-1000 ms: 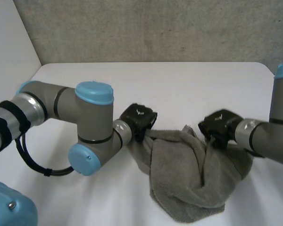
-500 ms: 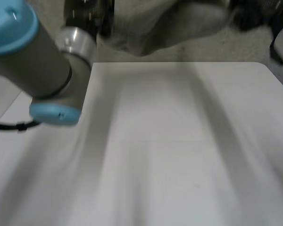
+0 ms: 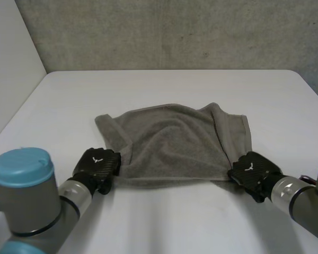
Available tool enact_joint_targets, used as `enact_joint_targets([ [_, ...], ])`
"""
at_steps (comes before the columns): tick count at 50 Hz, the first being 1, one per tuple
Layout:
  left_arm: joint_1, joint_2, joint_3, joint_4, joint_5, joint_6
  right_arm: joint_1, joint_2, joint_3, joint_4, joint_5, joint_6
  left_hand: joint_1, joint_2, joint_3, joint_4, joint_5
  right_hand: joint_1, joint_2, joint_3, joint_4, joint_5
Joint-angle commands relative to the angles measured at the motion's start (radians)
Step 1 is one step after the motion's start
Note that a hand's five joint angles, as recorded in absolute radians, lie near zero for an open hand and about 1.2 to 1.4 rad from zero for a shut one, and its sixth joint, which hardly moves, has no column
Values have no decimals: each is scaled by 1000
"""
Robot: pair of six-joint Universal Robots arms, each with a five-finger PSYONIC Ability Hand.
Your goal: Fold the towel.
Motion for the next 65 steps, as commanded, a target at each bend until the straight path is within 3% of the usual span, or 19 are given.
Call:
enact_joint_targets([
  [1, 30, 147, -55, -15, 4, 2, -36, -141, -4, -6, 6, 135, -386, -389, -389, -389, -392, -573, -563, -571, -589, -583],
  [4, 37, 207, -64, -18, 4, 12, -74, -185, -8, -9, 2, 241, -469, -472, -472, -472, -475, -774, -763, -771, -789, -783],
  [10, 50, 259, -58, -21, 4, 68, -102, -254, -13, -16, -5, 414, -797, -801, -801, -800, -804, -779, -768, -776, -794, -788],
  [15, 52, 259, -46, -23, 5, 119, -99, -273, -42, -24, -6, 594, -851, -854, -854, -854, -857, -779, -768, -776, -794, -788],
  [20, 43, 257, -29, -33, 5, 136, -91, -271, -67, -20, -2, 651, -833, -837, -837, -836, -840, -779, -768, -776, -794, -788],
  [27, 47, 241, -29, -110, 21, 139, -71, -216, -93, 17, 8, 642, -786, -790, -790, -789, -793, -765, -755, -763, -781, -775],
  [36, 101, 216, -63, -154, 105, 142, -53, -115, -94, 122, 17, 672, -736, -740, -740, -739, -743, -733, -723, -731, -748, -743],
  [44, 175, 159, -69, -151, 261, 243, -68, -126, -8, 40, 48, 723, -617, -620, -620, -620, -623, -736, -726, -734, -751, -746],
  [51, 202, 113, -71, -161, 269, 291, -68, -126, 41, 2, 63, 711, -534, -537, -537, -537, -540, -724, -714, -722, -740, -734],
  [65, 259, 99, -97, -136, 249, 280, -73, -113, 88, -62, 91, 714, -308, -311, -311, -311, -314, -454, -444, -452, -469, -464],
])
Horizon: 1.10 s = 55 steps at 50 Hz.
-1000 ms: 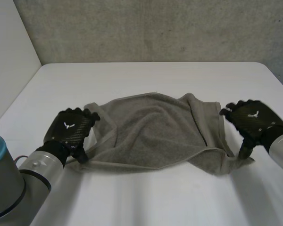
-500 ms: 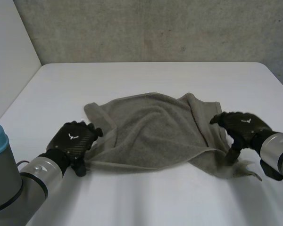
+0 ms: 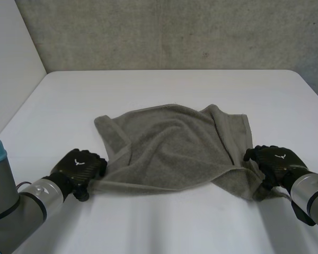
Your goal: Fold the towel.
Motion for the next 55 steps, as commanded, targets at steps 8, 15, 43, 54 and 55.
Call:
enact_joint_targets([
  [8, 14, -38, -35, 51, -6, -7, -22, 36, -3, 1, -14, 3, 232, 232, 232, 232, 238, 196, 211, 204, 197, 179],
  [15, 14, -39, -37, 85, -7, -8, -35, 83, -14, 7, -13, 2, 432, 432, 432, 432, 438, 195, 211, 204, 197, 179],
  [43, 23, 452, 181, 60, -39, -224, -78, -437, -356, 189, -31, -292, 731, 731, 731, 731, 737, 993, 1008, 1002, 994, 977],
  [54, 21, 212, 221, -137, -47, -108, -32, -100, -472, 522, -10, -696, 731, 731, 731, 731, 737, 993, 1008, 1002, 994, 977],
  [55, 18, 165, 230, -137, -52, -73, -32, -99, -473, 522, -10, -696, 731, 731, 731, 731, 737, 993, 1008, 1002, 994, 977],
])
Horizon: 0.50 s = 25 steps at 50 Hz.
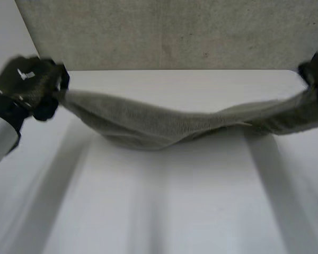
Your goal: Fold the towel.
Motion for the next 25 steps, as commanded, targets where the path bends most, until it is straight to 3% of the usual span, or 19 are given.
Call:
enact_joint_targets([
  [1, -6, -257, 32, -76, -9, 150, 47, 270, -59, 142, 37, -223, 205, 180, 181, 178, 194, 59, 60, 62, 58, 53],
  [8, -14, -465, 206, -76, -40, 210, 73, 459, -193, 117, 84, -234, 205, 180, 181, 178, 194, 59, 60, 62, 58, 53],
  [10, -24, -503, 276, -73, -63, 210, 111, 555, -354, 61, 120, -215, 205, 180, 181, 178, 194, 59, 60, 62, 58, 53],
  [12, -61, -568, 471, -61, -113, 202, 139, 592, -454, 13, 146, -203, 205, 180, 181, 178, 194, 59, 60, 62, 58, 53],
  [13, -61, -569, 472, -61, -114, 202, 139, 592, -455, 13, 146, -203, 205, 180, 181, 178, 194, 59, 60, 62, 58, 53],
  [15, -95, -614, 710, 6, -176, 190, 173, 637, -673, -149, 209, -156, 205, 180, 181, 178, 194, 59, 60, 62, 58, 53],
  [16, -95, -615, 712, 7, -176, 190, 173, 637, -674, -150, 209, -155, 205, 180, 181, 178, 194, 59, 60, 62, 58, 53],
  [18, -100, -627, 904, 127, -253, 135, 185, 634, -803, -356, 249, -75, 205, 180, 181, 178, 194, 59, 60, 62, 58, 53],
  [19, -100, -627, 905, 128, -253, 135, 185, 634, -803, -357, 249, -74, 205, 180, 181, 178, 194, 59, 60, 62, 58, 53],
  [21, -100, -625, 966, 197, -293, 98, 187, 596, -822, -524, 261, 1, 205, 180, 181, 178, 194, 59, 60, 62, 58, 53],
  [23, -101, -619, 1034, 287, -342, 29, 190, 572, -814, -556, 263, 22, 205, 180, 181, 178, 194, 59, 60, 62, 58, 53],
  [25, -101, -616, 1035, 292, -348, 11, 196, 559, -802, -546, 259, 35, 205, 180, 181, 178, 194, 59, 60, 62, 58, 53],
])
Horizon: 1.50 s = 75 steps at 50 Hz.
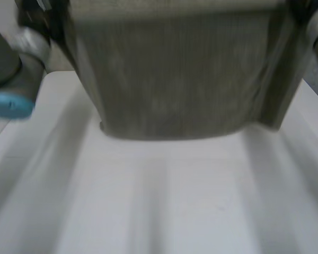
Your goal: Fold the towel.
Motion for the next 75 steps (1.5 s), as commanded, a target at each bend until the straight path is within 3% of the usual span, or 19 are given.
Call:
enact_joint_targets([
  [1, -2, 22, 170, 179, -111, -145, 21, -77, -20, -179, 18, 114, 203, 179, 179, 178, 193, 59, 60, 62, 58, 53],
  [7, -4, 36, 49, 111, -111, -151, 30, -79, 52, -28, -11, 117, 203, 179, 179, 178, 193, 59, 60, 62, 58, 53],
  [13, 12, 54, -230, 119, -95, -150, 32, -71, 232, 94, -80, 116, 203, 179, 179, 178, 193, 59, 60, 62, 58, 53],
  [18, 15, 48, -445, 191, -46, -148, 32, -53, 408, 44, -115, 121, 203, 179, 179, 178, 193, 59, 60, 62, 58, 53],
  [23, 16, 18, -638, 320, 14, -130, 32, 1, 651, -109, -163, 122, 203, 179, 179, 178, 193, 59, 60, 62, 58, 53],
  [30, 16, -32, -788, 421, 43, -38, 32, 47, 761, -177, -149, 121, 203, 179, 179, 178, 193, 59, 60, 62, 58, 53],
  [31, 16, -32, -789, 421, 43, -38, 30, 42, 771, -173, -146, 127, 203, 179, 179, 178, 193, -117, -116, -114, -118, -123],
  [32, 16, -32, -793, 423, 43, -19, 30, 42, 772, -172, -146, 127, 203, 179, 179, 178, 193, -119, -118, -116, -120, -125],
  [33, 16, -27, -795, 424, 43, -7, 27, 32, 781, -169, -142, 134, 203, 179, 179, 178, 193, -334, -333, -331, -335, -340],
  [34, 16, -27, -795, 424, 43, -7, 27, 31, 781, -169, -142, 134, 203, 179, 179, 178, 193, -336, -335, -333, -337, -342],
  [36, 30, -13, -799, 427, 41, -1, 17, -10, 810, -168, -116, 180, 203, 179, 179, 178, 193, -798, -797, -795, -798, -803],
  [37, 30, -13, -799, 427, 41, -1, 17, -10, 810, -168, -115, 180, 203, 179, 179, 178, 193, -800, -799, -797, -801, -806],
  [39, 41, -7, -799, 424, 38, -1, 10, -44, 828, -168, -90, 269, 203, 179, 179, 178, 193, -1058, -1057, -1054, -1058, -1063],
  [44, 62, 14, -809, 423, 41, -10, -14, -62, 854, -160, -88, 412, 203, 179, 179, 178, 193, -1138, -1137, -1134, -1138, -1143],
  [61, 81, 37, -827, 426, 41, -12, -56, -57, 940, -145, -94, 484, 203, 179, 179, 178, 193, -1085, -1084, -1082, -1086, -1091],
  [75, 81, 39, -830, 427, 41, -12, -43, -4, 962, -274, -96, 544, 203, 179, 179, 178, 193, -900, -899, -897, -901, -906],
])
